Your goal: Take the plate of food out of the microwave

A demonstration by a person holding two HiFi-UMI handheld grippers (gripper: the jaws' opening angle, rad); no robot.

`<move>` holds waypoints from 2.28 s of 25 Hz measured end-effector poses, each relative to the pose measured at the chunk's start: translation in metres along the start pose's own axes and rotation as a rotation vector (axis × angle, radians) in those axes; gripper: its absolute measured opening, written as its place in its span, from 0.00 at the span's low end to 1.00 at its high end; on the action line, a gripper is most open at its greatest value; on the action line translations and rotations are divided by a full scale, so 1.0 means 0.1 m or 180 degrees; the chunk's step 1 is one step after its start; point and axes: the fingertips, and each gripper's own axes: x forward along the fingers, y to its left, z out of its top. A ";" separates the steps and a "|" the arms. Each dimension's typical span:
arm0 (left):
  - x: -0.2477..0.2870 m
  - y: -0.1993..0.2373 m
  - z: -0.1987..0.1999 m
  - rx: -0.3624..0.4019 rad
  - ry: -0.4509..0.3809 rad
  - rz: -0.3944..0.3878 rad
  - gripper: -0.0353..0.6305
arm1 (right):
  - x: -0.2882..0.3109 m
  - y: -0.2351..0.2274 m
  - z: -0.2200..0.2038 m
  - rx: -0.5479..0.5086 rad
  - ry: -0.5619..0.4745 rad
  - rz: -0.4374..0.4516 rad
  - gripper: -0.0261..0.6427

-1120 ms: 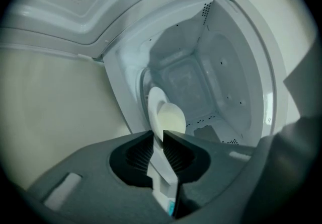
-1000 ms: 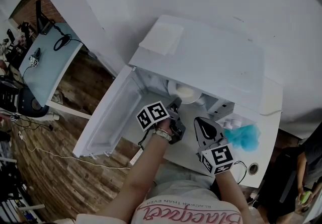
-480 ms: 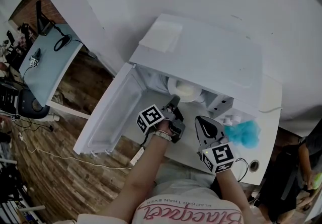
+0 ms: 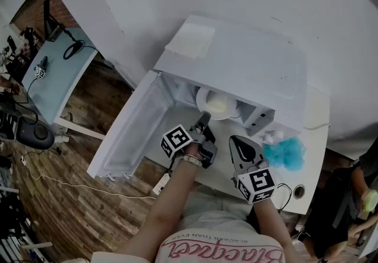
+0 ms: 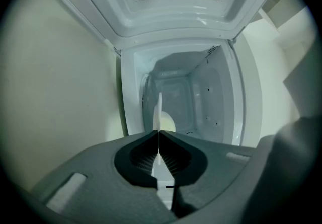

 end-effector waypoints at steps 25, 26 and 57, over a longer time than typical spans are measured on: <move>-0.50 -0.15 -0.14 -0.0054 -0.0011 -0.0172 0.07 | -0.26 0.22 0.12 -0.0076 -0.0073 -0.0061 0.05; -0.51 -0.17 -0.15 -0.0051 -0.0010 -0.0177 0.07 | -0.27 0.22 0.13 -0.0086 -0.0081 -0.0067 0.05; -1.09 -0.59 -0.44 -0.0144 -0.0308 -0.0205 0.07 | -0.80 0.25 0.51 -0.0113 -0.0372 -0.0008 0.05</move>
